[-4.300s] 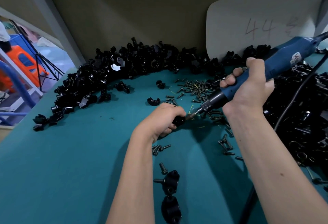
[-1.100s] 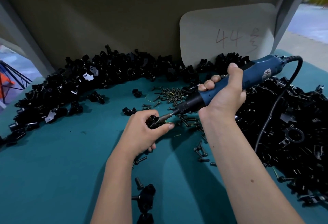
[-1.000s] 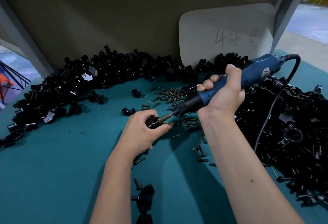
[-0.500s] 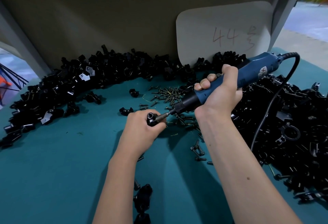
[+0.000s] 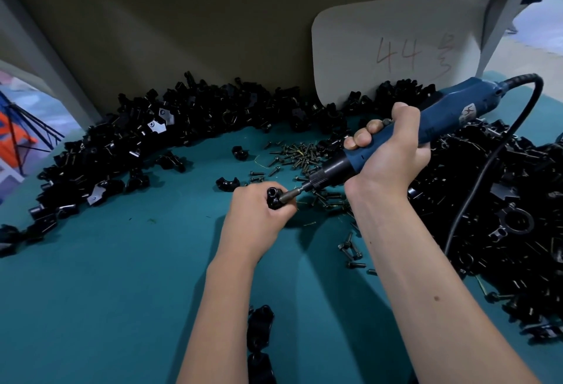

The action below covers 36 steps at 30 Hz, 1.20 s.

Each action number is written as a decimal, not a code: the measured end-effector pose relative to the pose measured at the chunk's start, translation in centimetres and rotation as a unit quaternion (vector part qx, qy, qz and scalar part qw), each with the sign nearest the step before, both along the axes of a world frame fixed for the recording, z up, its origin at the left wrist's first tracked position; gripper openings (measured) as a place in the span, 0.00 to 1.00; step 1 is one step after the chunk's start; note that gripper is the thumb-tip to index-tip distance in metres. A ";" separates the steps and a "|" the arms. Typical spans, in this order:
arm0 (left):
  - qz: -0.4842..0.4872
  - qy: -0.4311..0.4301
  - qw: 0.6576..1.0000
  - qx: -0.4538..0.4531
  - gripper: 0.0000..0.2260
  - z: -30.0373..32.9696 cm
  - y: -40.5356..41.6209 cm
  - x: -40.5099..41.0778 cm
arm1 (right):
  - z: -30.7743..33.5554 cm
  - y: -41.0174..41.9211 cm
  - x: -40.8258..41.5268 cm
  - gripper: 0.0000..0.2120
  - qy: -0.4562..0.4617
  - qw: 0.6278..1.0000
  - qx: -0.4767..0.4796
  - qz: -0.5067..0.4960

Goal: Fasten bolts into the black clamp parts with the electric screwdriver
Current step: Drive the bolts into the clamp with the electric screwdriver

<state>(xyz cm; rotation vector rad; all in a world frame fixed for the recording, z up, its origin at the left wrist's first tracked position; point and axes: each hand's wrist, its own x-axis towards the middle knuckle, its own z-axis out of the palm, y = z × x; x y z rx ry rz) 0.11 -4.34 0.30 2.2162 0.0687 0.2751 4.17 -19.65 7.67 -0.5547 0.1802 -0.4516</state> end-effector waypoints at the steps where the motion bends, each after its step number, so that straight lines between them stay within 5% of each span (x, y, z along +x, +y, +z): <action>1: 0.004 0.004 1.000 0.008 0.07 0.0 0.0 0.0 | -0.1 0.0 0.0 0.09 0.002 1.000 0.003 0.000; 26: 0.018 -0.035 0.998 -0.043 0.09 -0.8 0.1 0.4 | 0.6 0.7 -0.6 0.09 -0.041 0.999 -0.024 -0.011; 32: 0.022 -0.053 0.996 -0.069 0.12 -0.3 0.4 0.3 | 1.1 0.6 -0.6 0.10 0.026 0.999 0.030 0.006; 36: -0.007 -0.037 0.999 -0.023 0.06 -0.4 0.3 0.2 | 2.5 0.1 -0.8 0.13 0.087 0.995 -0.045 -0.011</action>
